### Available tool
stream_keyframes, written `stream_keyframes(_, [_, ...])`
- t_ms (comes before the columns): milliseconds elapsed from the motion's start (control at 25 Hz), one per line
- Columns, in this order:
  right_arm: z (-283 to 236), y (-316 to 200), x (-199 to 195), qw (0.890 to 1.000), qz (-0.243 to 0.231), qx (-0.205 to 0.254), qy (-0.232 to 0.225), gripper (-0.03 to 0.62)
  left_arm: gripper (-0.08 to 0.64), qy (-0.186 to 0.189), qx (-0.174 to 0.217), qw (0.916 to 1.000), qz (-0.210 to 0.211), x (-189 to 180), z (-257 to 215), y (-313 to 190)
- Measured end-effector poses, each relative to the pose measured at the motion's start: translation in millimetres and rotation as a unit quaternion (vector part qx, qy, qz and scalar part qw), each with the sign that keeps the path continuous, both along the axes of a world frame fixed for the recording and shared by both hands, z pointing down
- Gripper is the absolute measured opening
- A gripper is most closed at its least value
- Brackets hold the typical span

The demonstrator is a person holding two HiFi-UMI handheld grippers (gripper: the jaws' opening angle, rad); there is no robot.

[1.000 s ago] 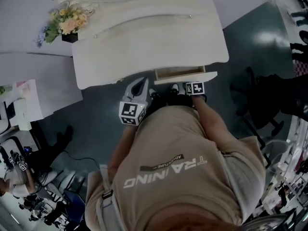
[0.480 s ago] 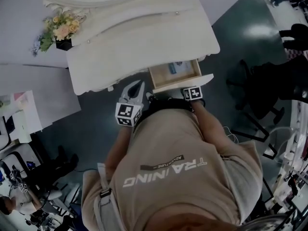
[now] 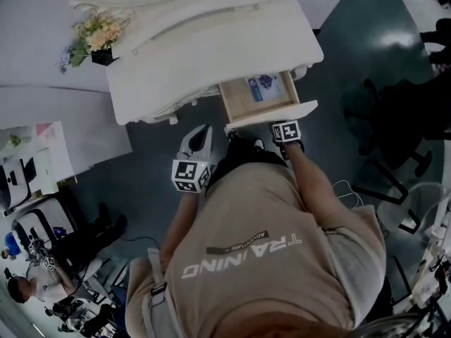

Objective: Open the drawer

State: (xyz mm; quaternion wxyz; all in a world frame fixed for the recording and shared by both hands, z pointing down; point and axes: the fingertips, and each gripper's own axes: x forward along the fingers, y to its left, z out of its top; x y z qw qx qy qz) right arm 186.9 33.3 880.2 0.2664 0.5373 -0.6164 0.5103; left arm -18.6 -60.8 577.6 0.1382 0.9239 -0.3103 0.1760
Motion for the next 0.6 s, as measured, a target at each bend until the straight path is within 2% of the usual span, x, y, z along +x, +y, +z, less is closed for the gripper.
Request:
stream_keyframes(280, [-1, 26, 0, 1.0, -0.007, 0.011, -0.002, 0.133, -0.002, -0.01, -0.016, 0.9996, -0.021, -13, 8, 39])
stream_keyframes(440, [-2, 34, -4, 1.0, 0.001, 0.014, 0.007, 0.133, -0.002, -0.009, -0.018, 0.9998, -0.001, -11, 9, 50])
stream_keyframes(600, [-3, 32, 0, 1.0, 0.012, 0.021, 0.018, 0.135, -0.002, 0.003, 0.007, 0.9999, 0.016, -13, -5, 37])
